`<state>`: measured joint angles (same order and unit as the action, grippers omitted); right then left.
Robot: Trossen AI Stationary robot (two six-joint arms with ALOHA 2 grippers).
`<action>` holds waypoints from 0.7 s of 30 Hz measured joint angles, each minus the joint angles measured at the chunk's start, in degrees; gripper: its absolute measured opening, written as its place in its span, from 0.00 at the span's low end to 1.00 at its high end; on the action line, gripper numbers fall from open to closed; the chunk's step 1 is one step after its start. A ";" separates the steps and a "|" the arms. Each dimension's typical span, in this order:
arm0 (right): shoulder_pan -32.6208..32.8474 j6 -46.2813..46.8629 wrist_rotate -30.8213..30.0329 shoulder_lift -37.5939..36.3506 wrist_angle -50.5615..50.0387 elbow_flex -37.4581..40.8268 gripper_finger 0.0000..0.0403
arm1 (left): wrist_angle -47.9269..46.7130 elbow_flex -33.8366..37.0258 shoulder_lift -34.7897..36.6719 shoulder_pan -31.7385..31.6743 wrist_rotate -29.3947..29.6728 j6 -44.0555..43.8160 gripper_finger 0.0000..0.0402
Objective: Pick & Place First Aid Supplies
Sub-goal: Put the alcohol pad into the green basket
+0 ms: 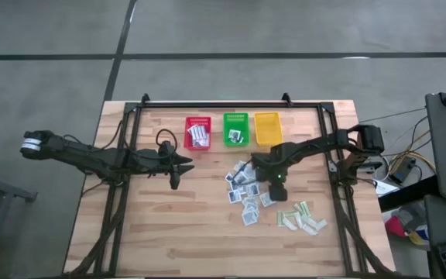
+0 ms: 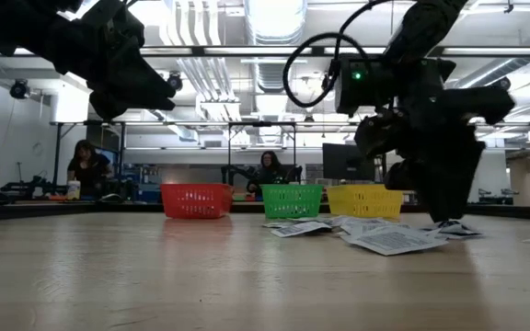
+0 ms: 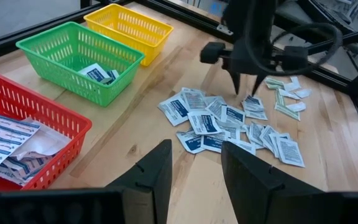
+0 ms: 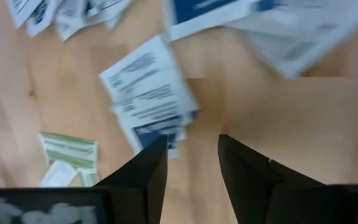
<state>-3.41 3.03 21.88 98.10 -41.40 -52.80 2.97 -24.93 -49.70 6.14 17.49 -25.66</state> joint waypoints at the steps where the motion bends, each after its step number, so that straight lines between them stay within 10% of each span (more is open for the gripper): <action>1: 0.18 0.10 0.01 0.00 0.00 0.00 0.35 | 0.01 0.00 -0.02 0.02 0.01 0.03 0.33; 21: 6.13 7.10 -15.11 0.09 0.63 0.24 0.30 | -0.01 -0.01 0.01 0.01 0.01 0.10 0.33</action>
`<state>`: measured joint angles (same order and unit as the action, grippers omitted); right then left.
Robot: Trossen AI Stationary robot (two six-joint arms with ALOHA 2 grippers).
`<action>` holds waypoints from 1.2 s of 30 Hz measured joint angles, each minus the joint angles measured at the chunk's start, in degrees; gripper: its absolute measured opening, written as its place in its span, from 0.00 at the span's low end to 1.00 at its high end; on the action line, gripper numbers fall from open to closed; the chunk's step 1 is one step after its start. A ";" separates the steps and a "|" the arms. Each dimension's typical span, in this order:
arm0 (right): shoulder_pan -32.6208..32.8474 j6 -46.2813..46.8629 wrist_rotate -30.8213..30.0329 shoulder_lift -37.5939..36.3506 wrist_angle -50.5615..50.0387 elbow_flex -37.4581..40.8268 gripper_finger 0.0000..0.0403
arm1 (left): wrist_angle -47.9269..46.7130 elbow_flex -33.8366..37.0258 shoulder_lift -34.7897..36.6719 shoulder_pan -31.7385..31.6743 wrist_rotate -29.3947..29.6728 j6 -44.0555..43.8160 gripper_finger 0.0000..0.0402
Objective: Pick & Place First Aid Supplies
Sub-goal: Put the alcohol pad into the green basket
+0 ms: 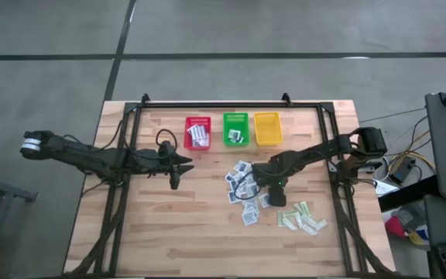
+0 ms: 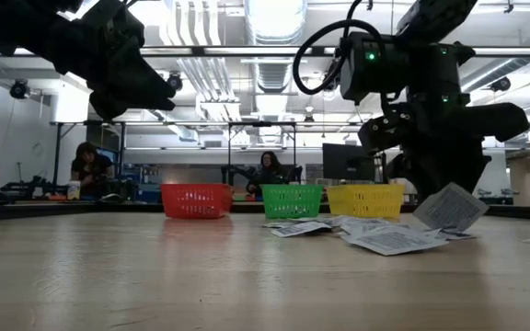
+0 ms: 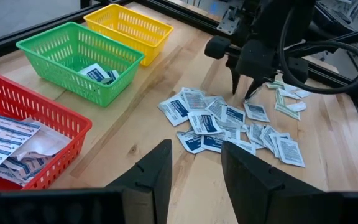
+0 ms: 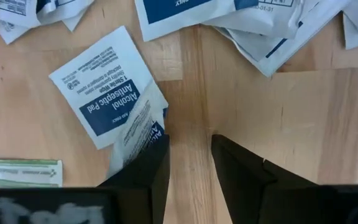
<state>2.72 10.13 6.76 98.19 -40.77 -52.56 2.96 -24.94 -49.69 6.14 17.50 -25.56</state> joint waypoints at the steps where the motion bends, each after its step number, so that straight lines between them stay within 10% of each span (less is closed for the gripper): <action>1: -0.14 0.00 -0.11 0.00 0.00 0.02 0.30 | -0.01 0.01 0.00 0.00 0.00 0.00 0.33; 12: -1.48 -0.30 -3.52 0.00 -1.07 0.13 0.30 | 0.00 0.01 0.00 0.00 -0.02 -0.07 0.33; 26: -1.73 0.60 13.96 -3.23 -1.31 0.48 0.31 | -0.01 0.01 -0.01 0.00 -0.04 -0.11 0.33; 36: 3.56 6.42 14.24 -2.54 -0.34 0.51 0.32 | -0.04 0.01 -0.01 0.00 -0.04 -0.02 0.33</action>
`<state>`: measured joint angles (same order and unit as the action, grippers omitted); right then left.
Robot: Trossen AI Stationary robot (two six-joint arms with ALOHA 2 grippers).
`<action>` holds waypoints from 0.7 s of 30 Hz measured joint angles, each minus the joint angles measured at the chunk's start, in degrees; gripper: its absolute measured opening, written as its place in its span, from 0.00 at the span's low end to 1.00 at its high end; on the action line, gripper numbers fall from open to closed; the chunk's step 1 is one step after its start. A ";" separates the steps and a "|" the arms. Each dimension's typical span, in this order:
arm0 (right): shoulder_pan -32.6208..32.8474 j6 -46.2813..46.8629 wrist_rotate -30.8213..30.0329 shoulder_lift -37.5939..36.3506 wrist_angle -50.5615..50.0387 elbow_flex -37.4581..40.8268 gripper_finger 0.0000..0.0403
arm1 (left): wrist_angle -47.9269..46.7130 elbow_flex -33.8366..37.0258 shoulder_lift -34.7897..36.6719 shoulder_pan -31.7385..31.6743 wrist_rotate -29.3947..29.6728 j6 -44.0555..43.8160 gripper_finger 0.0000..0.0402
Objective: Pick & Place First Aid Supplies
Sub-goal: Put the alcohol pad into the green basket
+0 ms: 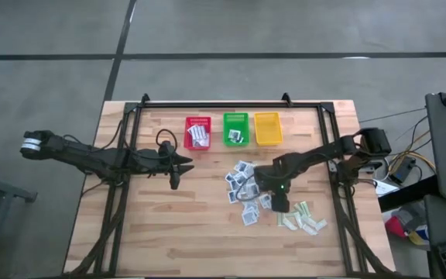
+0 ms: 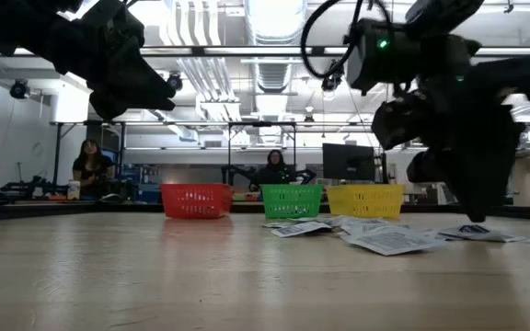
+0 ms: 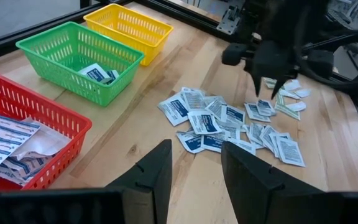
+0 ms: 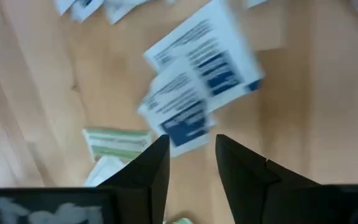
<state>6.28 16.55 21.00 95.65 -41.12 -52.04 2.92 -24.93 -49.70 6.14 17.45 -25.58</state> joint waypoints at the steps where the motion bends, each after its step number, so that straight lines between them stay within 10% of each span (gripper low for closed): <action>1: 0.72 0.12 -1.16 0.10 0.04 -0.01 0.32 | -0.04 0.00 0.01 0.00 0.00 0.04 0.33; 7: 2.35 4.08 -13.32 0.20 0.15 -0.01 0.32 | -0.05 0.00 0.00 0.01 0.00 0.26 0.33; 21: 2.62 6.26 -16.34 0.03 -0.66 1.50 0.31 | 0.03 -0.01 0.00 -0.01 0.00 -0.04 0.33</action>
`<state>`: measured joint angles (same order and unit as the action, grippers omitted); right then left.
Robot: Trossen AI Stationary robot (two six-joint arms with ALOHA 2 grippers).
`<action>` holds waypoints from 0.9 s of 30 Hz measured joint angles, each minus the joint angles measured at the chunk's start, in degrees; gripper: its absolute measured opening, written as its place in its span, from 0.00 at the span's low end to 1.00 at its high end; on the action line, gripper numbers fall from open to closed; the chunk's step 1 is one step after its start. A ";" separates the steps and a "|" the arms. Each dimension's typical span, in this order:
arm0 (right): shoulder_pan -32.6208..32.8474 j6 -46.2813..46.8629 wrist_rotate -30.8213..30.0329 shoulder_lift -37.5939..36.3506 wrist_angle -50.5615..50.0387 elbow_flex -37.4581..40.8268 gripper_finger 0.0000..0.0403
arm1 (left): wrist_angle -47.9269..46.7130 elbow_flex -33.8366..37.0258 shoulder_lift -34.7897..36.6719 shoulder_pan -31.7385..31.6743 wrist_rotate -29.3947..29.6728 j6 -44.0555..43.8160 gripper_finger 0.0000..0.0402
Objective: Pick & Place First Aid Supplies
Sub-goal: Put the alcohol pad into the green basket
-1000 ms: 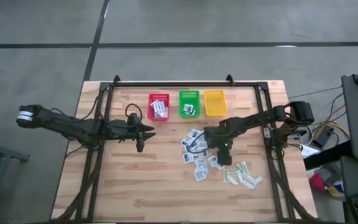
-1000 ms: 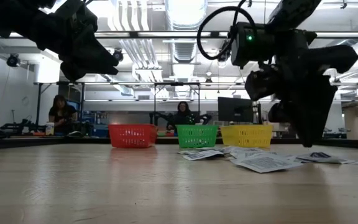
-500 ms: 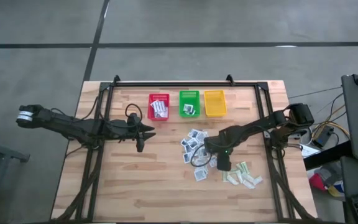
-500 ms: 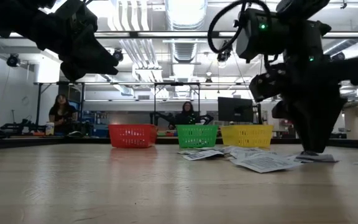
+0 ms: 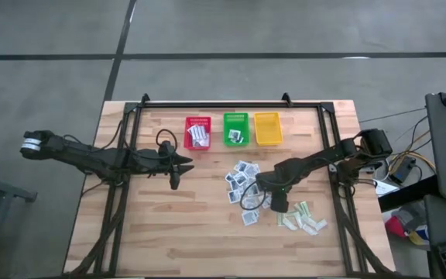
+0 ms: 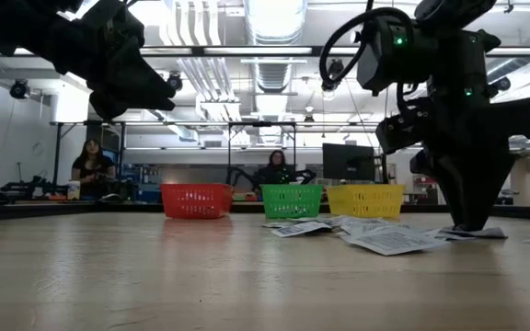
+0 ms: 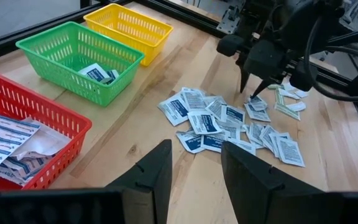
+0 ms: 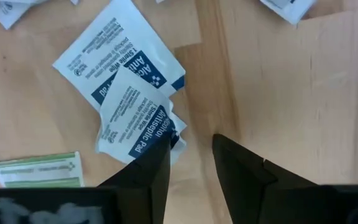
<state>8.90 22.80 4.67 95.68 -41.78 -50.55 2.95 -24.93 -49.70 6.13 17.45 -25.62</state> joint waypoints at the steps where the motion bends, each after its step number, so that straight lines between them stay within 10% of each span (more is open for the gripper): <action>1: 0.00 0.18 -0.08 0.00 -0.07 0.05 0.31 | 0.01 0.01 -0.01 0.02 0.00 -0.01 0.33; 27: -0.95 -2.23 -1.40 -0.11 -3.98 2.36 0.03 | 0.04 0.01 -0.01 0.00 0.00 -0.16 0.33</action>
<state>7.95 20.58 3.27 95.57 -45.76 -48.18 2.98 -24.93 -49.71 6.13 17.45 -25.78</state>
